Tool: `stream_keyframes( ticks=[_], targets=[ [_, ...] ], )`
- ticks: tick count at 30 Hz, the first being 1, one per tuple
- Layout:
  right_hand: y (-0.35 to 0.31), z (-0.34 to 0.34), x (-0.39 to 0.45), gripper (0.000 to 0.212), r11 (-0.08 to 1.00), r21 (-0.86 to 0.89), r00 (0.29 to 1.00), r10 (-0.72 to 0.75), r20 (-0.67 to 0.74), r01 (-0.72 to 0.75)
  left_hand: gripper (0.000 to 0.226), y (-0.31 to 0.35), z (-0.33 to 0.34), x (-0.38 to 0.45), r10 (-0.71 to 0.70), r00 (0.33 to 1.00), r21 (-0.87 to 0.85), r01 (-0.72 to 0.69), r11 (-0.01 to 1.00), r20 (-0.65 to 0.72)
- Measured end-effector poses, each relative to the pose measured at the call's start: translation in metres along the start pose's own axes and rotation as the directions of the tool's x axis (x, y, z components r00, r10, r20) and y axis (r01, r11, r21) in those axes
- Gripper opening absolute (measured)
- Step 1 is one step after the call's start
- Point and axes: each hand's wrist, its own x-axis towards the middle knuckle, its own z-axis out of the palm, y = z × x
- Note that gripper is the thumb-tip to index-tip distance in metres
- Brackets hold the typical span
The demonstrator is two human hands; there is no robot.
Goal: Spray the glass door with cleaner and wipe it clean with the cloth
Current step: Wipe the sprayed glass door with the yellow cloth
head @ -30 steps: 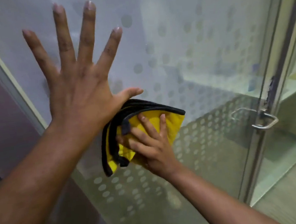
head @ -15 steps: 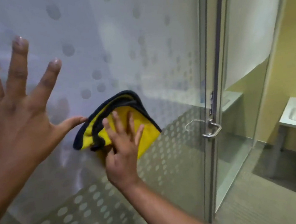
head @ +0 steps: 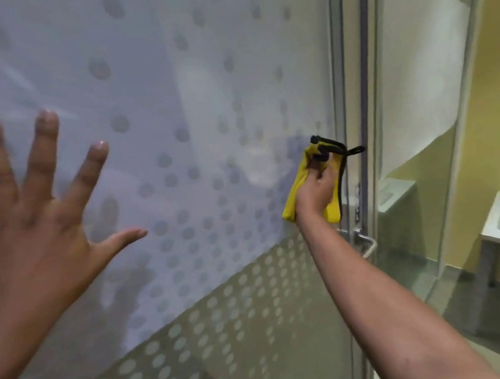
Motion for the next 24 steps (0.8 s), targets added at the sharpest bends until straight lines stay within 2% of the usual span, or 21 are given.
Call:
stream_keyframes(
  ticks=[1,3,5,6,8,9,10,11,14,16,18,20,22,24],
  targets=[
    [-0.010,0.004,-0.003,0.069,1.000,0.017,1.000,0.014,-0.028,-0.014,0.113,0.009,-0.011,-0.005,0.026,1.000,0.073,-0.027,0.997,0.011],
    [-0.021,0.006,-0.029,0.059,0.997,0.046,0.997,-0.065,0.042,0.063,0.112,0.020,-0.025,-0.011,0.029,1.000,0.206,-0.030,0.978,0.009],
    [-0.041,0.007,-0.090,0.080,0.978,0.076,0.959,-0.207,0.192,0.195,0.114,0.024,-0.028,-0.010,-0.003,1.000,0.280,-0.001,0.960,0.013],
    [-0.043,0.002,-0.119,0.084,0.956,0.100,0.914,-0.294,0.281,0.277,0.115,0.024,-0.026,-0.009,0.003,1.000,0.300,-0.001,0.954,-0.007],
    [-0.018,-0.012,-0.164,0.082,0.890,0.104,0.765,-0.437,0.473,0.443,0.115,0.023,-0.023,-0.010,0.012,1.000,0.326,-0.004,0.946,-0.022],
    [-0.003,-0.020,-0.174,0.081,0.852,0.098,0.694,-0.481,0.535,0.515,0.115,0.022,-0.023,-0.011,0.015,1.000,0.323,-0.009,0.946,-0.018],
    [0.008,-0.028,-0.176,0.081,0.825,0.080,0.668,-0.505,0.547,0.559,0.115,0.022,-0.023,-0.011,0.020,1.000,0.329,-0.012,0.944,-0.022],
    [0.022,-0.033,-0.171,0.083,0.827,0.054,0.685,-0.498,0.532,0.559,0.115,0.022,-0.023,-0.011,0.018,1.000,0.338,-0.010,0.941,-0.020],
    [0.024,-0.037,-0.115,0.089,0.939,0.016,0.868,-0.323,0.377,0.342,0.113,0.021,-0.023,-0.011,0.018,0.999,0.342,-0.008,0.940,-0.026],
    [0.036,-0.027,-0.044,0.074,0.982,-0.031,0.946,-0.171,0.275,0.187,0.108,0.021,-0.021,-0.011,0.022,0.999,0.360,-0.007,0.933,-0.038],
    [0.030,-0.010,0.024,0.052,0.998,-0.030,0.965,-0.049,0.259,0.059,0.115,0.020,-0.021,-0.011,0.010,0.999,0.358,0.004,0.934,-0.038],
    [0.013,0.012,0.078,0.070,1.000,0.018,0.980,-0.011,0.197,0.007,0.119,0.021,-0.021,-0.010,0.011,0.999,0.368,0.005,0.930,-0.040],
    [-0.019,0.041,0.120,0.078,0.999,0.021,0.993,-0.050,0.103,0.048,0.120,0.021,-0.019,-0.010,0.015,0.999,0.377,0.002,0.926,-0.044],
    [-0.089,0.054,0.114,0.078,0.996,0.000,0.995,-0.090,0.031,0.090,0.120,0.020,-0.018,-0.010,0.019,0.999,0.387,0.002,0.922,-0.050]
  ],
)
